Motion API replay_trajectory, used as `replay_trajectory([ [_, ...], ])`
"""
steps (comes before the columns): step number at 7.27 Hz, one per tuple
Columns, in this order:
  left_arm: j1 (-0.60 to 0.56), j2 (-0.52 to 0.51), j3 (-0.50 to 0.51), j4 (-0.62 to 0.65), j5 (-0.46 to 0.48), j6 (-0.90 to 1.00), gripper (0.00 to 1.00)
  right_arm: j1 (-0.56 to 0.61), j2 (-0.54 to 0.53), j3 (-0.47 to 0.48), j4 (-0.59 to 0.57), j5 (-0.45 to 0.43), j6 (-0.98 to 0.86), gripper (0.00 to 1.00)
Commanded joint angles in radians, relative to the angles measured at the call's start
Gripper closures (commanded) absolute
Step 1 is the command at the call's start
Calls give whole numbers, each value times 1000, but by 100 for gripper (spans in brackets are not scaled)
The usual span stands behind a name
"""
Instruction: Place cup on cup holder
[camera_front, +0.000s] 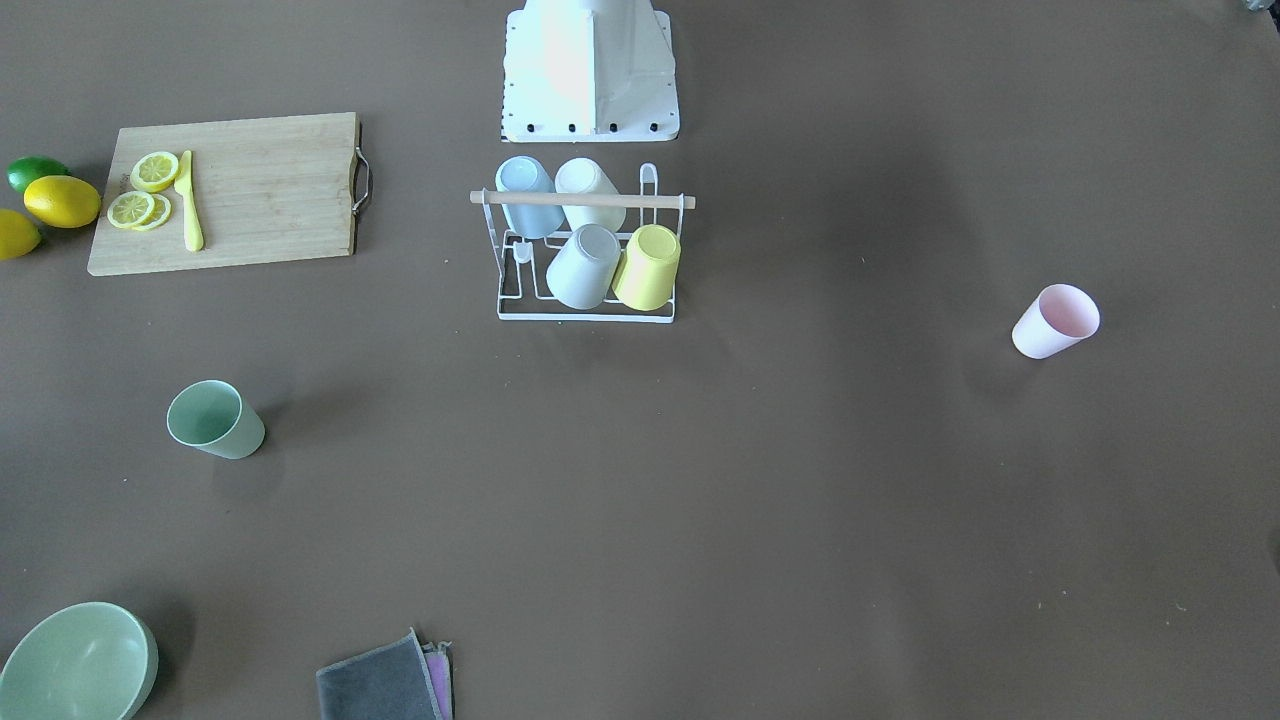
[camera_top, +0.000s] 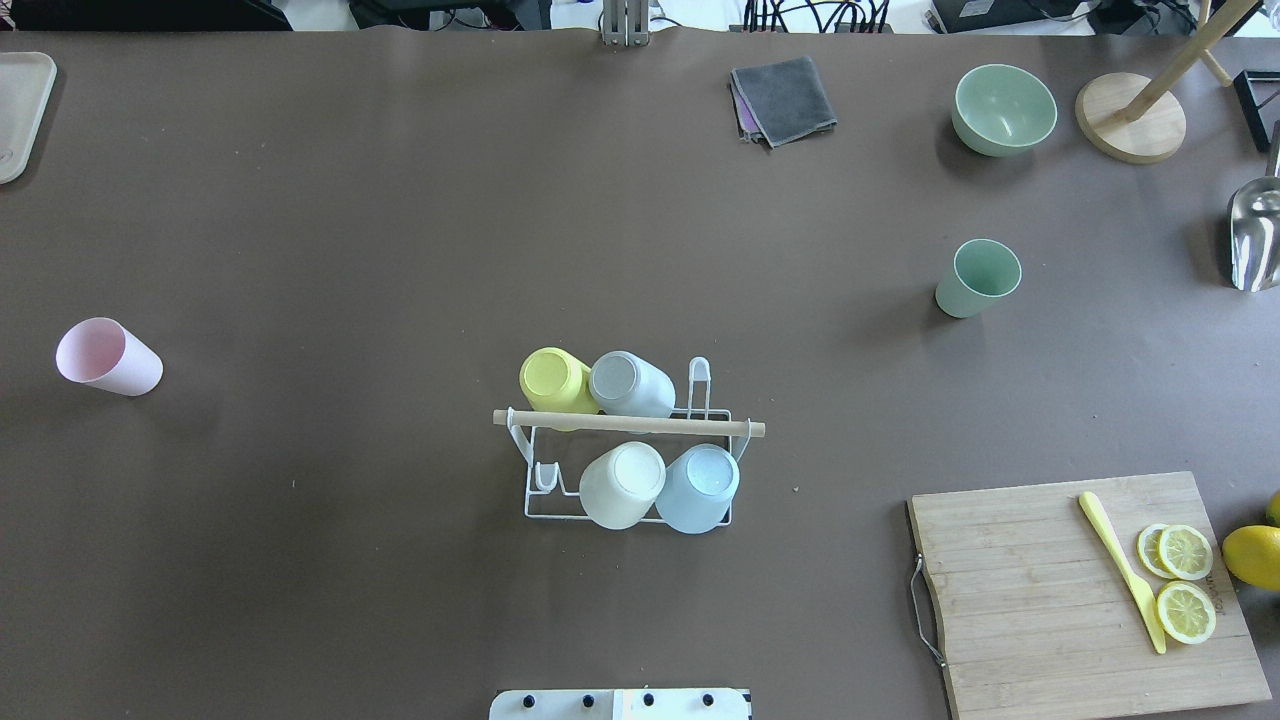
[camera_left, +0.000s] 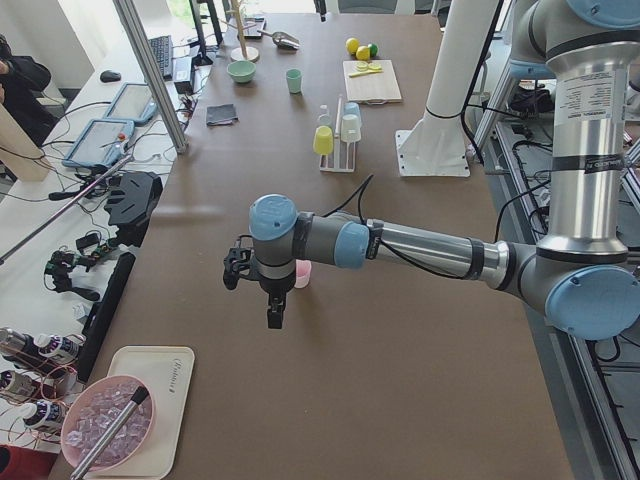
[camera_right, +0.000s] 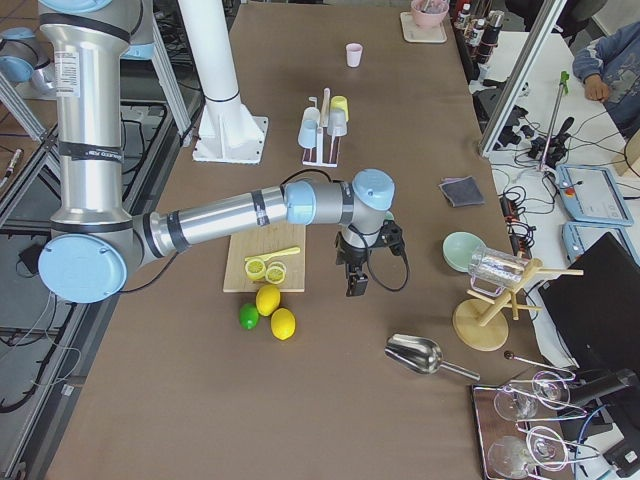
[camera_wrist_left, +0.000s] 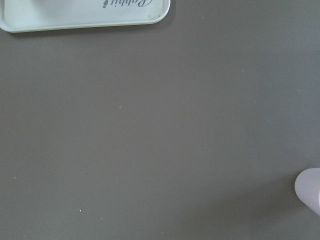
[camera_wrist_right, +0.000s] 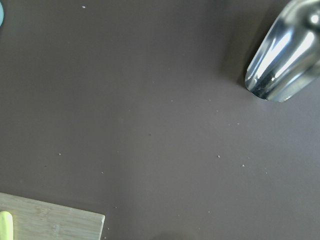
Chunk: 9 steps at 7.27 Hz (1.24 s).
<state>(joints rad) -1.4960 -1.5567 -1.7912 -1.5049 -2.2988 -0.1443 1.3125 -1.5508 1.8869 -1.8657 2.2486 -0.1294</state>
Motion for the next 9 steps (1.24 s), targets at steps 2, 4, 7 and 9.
replay_trajectory([
  [2,104,-234,45,228,5,6,2,-220,229,-20,-133,-41,84,0],
  [4,129,-343,131,320,33,194,2,-284,412,-118,-215,-82,99,0],
  [7,143,-506,248,526,53,298,2,-315,623,-321,-228,-118,74,0],
  [9,157,-563,382,528,47,375,2,-323,777,-518,-228,-180,-56,0],
])
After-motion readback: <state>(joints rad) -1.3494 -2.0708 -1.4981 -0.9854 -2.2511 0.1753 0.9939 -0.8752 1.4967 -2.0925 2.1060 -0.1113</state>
